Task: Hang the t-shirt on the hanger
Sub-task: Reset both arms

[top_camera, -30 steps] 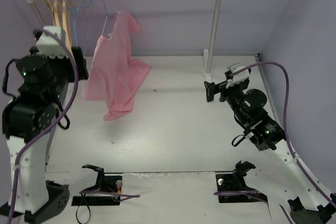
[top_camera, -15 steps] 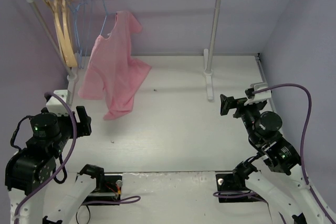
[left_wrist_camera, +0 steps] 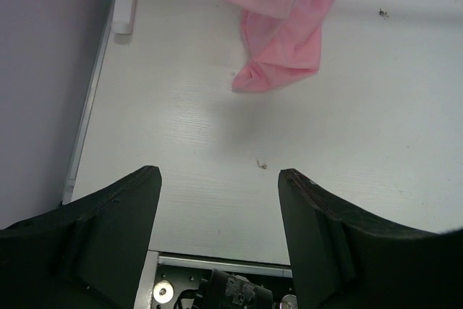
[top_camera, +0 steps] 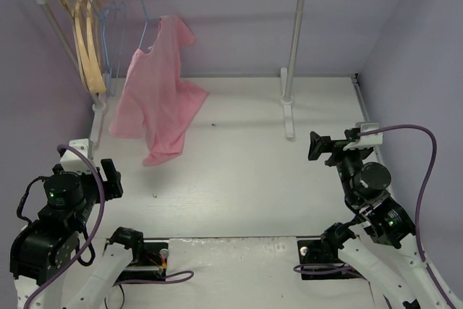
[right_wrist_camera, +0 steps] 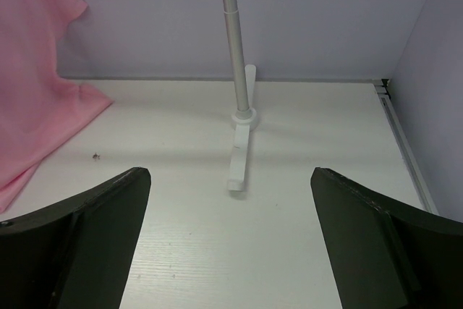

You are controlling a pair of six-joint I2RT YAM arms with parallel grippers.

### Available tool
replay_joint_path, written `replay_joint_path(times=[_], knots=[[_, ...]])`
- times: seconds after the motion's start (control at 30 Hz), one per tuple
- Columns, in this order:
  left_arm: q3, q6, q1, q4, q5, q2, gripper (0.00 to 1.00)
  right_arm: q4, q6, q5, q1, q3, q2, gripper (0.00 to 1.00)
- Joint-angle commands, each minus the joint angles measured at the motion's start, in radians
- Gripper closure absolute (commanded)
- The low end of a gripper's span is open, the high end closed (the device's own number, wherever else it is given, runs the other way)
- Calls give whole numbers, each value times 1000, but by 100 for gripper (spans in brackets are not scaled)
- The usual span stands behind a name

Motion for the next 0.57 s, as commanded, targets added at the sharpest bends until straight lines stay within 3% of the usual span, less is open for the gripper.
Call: replay_joint_path(times=[0.0,0.53], knots=[[21,-17,-2,62,-16,29,34,99,20,41,2,4,0,0],[36,-11,-3,53,-7,31,34,87,31,74,2,24,36,0]])
